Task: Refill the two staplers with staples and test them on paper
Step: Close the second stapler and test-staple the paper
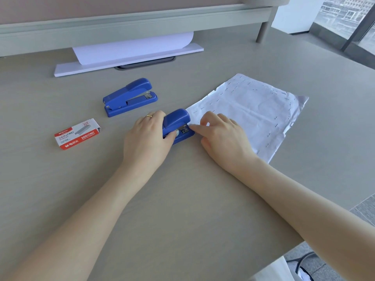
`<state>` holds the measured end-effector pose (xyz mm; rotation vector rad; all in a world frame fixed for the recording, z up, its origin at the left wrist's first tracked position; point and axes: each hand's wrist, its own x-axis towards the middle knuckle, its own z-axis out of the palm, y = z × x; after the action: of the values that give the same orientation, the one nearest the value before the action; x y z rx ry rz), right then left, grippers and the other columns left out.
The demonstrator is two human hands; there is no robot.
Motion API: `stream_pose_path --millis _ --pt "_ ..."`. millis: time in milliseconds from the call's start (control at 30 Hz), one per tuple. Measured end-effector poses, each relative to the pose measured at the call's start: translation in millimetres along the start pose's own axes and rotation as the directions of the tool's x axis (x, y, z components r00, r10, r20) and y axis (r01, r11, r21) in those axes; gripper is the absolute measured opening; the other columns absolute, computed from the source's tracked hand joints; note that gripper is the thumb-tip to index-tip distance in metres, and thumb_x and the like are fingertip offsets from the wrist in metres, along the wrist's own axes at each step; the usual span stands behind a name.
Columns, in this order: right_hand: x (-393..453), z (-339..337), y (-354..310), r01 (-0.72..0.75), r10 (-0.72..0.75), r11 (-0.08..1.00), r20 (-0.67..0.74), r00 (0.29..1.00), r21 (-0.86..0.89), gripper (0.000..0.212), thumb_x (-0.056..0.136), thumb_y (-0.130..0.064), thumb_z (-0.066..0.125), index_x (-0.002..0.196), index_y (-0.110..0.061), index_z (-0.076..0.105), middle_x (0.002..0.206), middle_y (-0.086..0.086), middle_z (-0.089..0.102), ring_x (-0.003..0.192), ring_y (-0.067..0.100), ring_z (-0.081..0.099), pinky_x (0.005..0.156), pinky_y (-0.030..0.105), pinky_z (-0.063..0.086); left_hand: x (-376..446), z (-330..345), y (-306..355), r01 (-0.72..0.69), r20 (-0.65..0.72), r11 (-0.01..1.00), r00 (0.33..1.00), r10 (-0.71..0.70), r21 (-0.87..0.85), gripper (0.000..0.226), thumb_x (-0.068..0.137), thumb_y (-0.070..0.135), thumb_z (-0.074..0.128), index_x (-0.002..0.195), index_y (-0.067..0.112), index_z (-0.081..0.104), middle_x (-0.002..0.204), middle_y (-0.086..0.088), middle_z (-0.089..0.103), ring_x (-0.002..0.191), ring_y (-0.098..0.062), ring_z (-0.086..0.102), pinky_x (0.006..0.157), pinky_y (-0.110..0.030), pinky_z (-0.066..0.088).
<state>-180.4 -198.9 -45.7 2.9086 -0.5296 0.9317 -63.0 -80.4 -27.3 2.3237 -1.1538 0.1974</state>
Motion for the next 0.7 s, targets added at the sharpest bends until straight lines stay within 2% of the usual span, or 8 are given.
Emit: stream_pose_path --millis 200,333,433,500,600,700 --pt "-3 2 -5 0.056 -0.056 0.998 -0.002 0.998 0.031 0.044 0.067 -0.002 0.036 0.083 -0.019 0.074 0.075 0.004 0.065 0.054 0.026 0.056 0.049 0.028 0.048 0 2 0 0.005 -0.009 1.0 1.0 -0.004 0.01 0.025 0.084 0.034 0.058 0.083 0.014 0.043 0.08 -0.001 0.05 0.077 -0.022 0.041 0.061 -0.033 0.033" --pt "-5 2 -5 0.034 -0.035 0.998 0.024 0.999 0.044 0.029 0.066 0.0 0.054 0.08 -0.016 0.074 0.076 0.005 0.066 0.055 0.028 0.058 0.05 0.029 0.049 0 1 1 -0.004 0.011 1.0 1.0 0.004 0.012 0.026 0.083 0.036 0.058 0.09 0.013 0.047 0.085 -0.003 0.055 0.081 -0.025 0.047 0.063 -0.033 0.035" --pt "-6 1 -4 0.016 -0.02 0.996 0.044 0.999 0.088 0.026 0.068 0.0 0.055 0.081 -0.014 0.073 0.077 0.005 0.067 0.056 0.029 0.059 0.05 0.031 0.05 6 -8 7 0.045 0.041 0.992 0.998 -0.04 -0.115 0.033 0.081 0.044 0.056 0.097 0.016 0.048 0.095 0.002 0.057 0.088 -0.023 0.052 0.068 -0.032 0.037" --pt "-5 0 -4 0.009 -0.015 0.993 0.049 0.999 0.121 0.025 0.069 0.0 0.054 0.08 -0.012 0.073 0.079 0.006 0.067 0.057 0.03 0.06 0.051 0.033 0.051 16 -19 14 0.107 0.013 0.977 0.994 -0.107 -0.184 0.034 0.086 0.047 0.048 0.101 0.017 0.048 0.1 0.006 0.057 0.088 -0.018 0.051 0.069 -0.03 0.033" --pt "-5 -1 -5 0.008 -0.016 0.989 0.05 0.999 0.148 0.025 0.069 0.001 0.054 0.08 -0.011 0.073 0.078 0.006 0.067 0.057 0.029 0.06 0.051 0.033 0.052 30 -25 18 0.14 -0.018 0.964 0.989 -0.148 -0.228 0.027 0.093 0.038 0.041 0.098 0.012 0.047 0.1 0.004 0.058 0.084 -0.017 0.047 0.066 -0.029 0.027" --pt "-6 0 -5 0.011 -0.021 0.987 0.066 0.998 0.159 0.025 0.07 0.0 0.054 0.081 -0.012 0.073 0.078 0.006 0.067 0.056 0.029 0.059 0.051 0.032 0.051 33 -15 16 0.146 -0.003 0.971 0.989 -0.15 -0.191 0.021 0.095 0.03 0.039 0.094 0.01 0.047 0.092 -0.001 0.057 0.084 -0.024 0.05 0.063 -0.032 0.029"
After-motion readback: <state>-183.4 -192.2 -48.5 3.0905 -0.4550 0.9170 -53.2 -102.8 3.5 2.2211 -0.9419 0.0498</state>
